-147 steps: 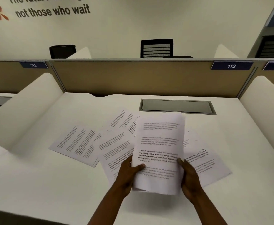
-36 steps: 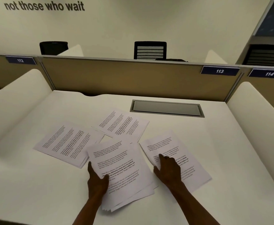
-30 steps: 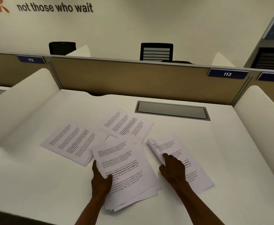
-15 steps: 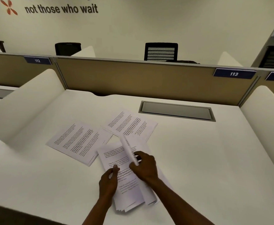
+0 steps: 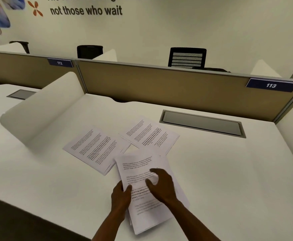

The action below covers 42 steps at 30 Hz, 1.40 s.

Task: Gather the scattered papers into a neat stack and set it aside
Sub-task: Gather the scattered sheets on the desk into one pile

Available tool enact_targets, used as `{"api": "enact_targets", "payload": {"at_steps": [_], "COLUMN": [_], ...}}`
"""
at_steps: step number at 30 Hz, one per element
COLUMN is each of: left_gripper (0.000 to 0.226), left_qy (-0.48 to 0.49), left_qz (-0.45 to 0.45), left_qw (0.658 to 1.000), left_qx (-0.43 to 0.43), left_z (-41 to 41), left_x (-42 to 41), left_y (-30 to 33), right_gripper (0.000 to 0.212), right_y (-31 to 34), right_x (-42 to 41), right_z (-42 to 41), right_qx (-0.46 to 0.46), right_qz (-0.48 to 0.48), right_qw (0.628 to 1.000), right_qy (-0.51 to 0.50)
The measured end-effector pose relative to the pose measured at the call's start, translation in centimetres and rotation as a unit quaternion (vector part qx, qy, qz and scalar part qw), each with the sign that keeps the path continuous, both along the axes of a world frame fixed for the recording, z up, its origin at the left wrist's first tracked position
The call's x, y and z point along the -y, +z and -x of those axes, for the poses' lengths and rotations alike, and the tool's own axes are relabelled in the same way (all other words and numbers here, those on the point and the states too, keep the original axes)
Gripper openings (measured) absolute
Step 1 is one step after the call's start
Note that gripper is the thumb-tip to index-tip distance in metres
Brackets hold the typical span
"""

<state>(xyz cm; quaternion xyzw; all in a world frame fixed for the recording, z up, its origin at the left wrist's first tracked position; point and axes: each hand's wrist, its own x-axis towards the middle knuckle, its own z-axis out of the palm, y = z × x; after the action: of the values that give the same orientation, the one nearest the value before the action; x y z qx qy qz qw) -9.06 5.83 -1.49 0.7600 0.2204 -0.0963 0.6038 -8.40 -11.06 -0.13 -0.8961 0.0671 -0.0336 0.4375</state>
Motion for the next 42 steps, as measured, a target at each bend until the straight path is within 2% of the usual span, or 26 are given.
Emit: {"api": "enact_targets", "payload": {"at_steps": [3,5,8,9,11,14,20,24,26,30,33,36,40,42], "left_gripper": [0.042,0.05,0.071,0.072,0.059,0.045,0.056,0.061,0.071,0.068,0.066,0.061,0.051,0.054], "left_qy": [0.018,0.027,0.027,0.018,-0.008,-0.021,-0.045,-0.031,-0.023,-0.038,-0.089,-0.169,-0.236,-0.275], "left_qz": [0.005,-0.012,-0.047,-0.062,-0.085,-0.075,-0.075,-0.16,-0.239,-0.343,-0.414,-0.484,-0.552,-0.578], "left_qw": [1.0,0.999,0.998,0.998,0.996,0.997,0.996,0.986,0.969,0.934,0.903,0.858,0.797,0.766], "left_qx": [0.008,0.028,0.029,0.023,0.018,0.02,0.028,0.042,0.051,0.098,0.076,0.031,0.057,0.056], "left_z": [0.0,0.0,-0.3,-0.5,-0.8,-1.1,-1.5,-2.3,-3.1,-5.0,-6.6,-7.6,-8.0,-7.9], "left_x": [-0.3,-0.3,-0.1,-0.1,-0.3,-0.7,-1.3,-1.6,-2.3,-4.6,-6.7,-8.1,-8.7,-8.8], "left_y": [-0.2,0.0,0.1,0.0,-0.1,0.0,-0.2,-0.3,-0.4,-0.1,-0.5,-0.8,-0.7,-0.7], "right_gripper": [0.062,0.071,0.075,0.075,0.076,0.075,0.075,0.076,0.076,0.075,0.075,0.075,0.073,0.072], "right_y": [-0.2,-0.8,-2.0,-2.3,-2.7,-3.1,-4.0,-4.3,-4.6,-5.1,-5.0,-4.9,-4.6,-4.5], "right_x": [2.5,3.7,4.3,4.3,4.4,4.4,3.5,3.4,3.2,3.0,2.9,2.9,3.0,3.1], "right_z": [-0.1,0.2,1.1,1.3,1.5,1.6,1.8,1.9,2.1,2.5,2.3,2.1,2.0,2.1], "right_qx": [-0.046,-0.099,-0.11,-0.109,-0.106,-0.095,-0.081,-0.066,-0.058,-0.05,-0.051,-0.051,-0.052,-0.049], "right_qz": [0.057,0.11,0.158,0.165,0.171,0.178,0.162,0.143,0.139,0.143,0.14,0.138,0.138,0.14], "right_qw": [0.996,0.989,0.98,0.979,0.978,0.978,0.982,0.987,0.989,0.989,0.989,0.989,0.989,0.989], "right_qy": [-0.046,-0.009,0.044,0.052,0.059,0.061,0.048,0.02,0.011,0.008,-0.002,-0.007,-0.006,-0.006]}}
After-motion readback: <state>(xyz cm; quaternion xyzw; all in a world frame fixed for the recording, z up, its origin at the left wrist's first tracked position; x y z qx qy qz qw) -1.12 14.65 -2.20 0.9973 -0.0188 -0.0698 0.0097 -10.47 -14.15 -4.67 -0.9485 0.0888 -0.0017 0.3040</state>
